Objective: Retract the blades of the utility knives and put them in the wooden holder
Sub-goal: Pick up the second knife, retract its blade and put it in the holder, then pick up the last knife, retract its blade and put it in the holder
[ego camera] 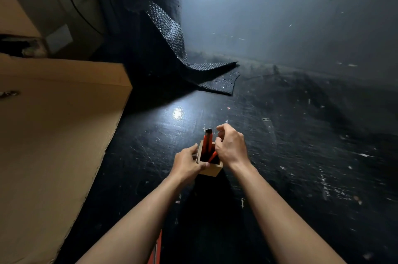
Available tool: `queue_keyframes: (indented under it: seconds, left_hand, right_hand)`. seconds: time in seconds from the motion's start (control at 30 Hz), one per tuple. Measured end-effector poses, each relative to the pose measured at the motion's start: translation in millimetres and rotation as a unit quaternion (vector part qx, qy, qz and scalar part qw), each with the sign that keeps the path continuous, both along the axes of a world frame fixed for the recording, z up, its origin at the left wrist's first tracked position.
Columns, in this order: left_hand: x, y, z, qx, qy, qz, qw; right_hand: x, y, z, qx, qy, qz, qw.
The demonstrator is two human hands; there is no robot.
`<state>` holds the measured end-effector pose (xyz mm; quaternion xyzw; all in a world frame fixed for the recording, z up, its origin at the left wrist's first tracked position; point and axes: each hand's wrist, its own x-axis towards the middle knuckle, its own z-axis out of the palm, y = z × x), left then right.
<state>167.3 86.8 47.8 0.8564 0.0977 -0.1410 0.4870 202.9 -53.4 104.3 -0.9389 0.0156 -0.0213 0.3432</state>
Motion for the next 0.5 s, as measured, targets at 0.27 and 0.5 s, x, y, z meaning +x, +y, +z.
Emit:
queue_keyframes:
  seconds: [0.27, 0.5]
  left_hand:
    - [-74.2, 38.7, 13.9, 0.046, -0.031, 0.043, 0.998]
    - [-151.6, 76.2, -3.7, 0.089, 0.005, 0.094, 0.992]
  right_hand:
    - [-74.1, 15.9, 3.7, -0.002, 0.016, 0.031, 0.999]
    - [-160.3, 66.9, -43.1, -0.023, 0.167, 0.103, 0.98]
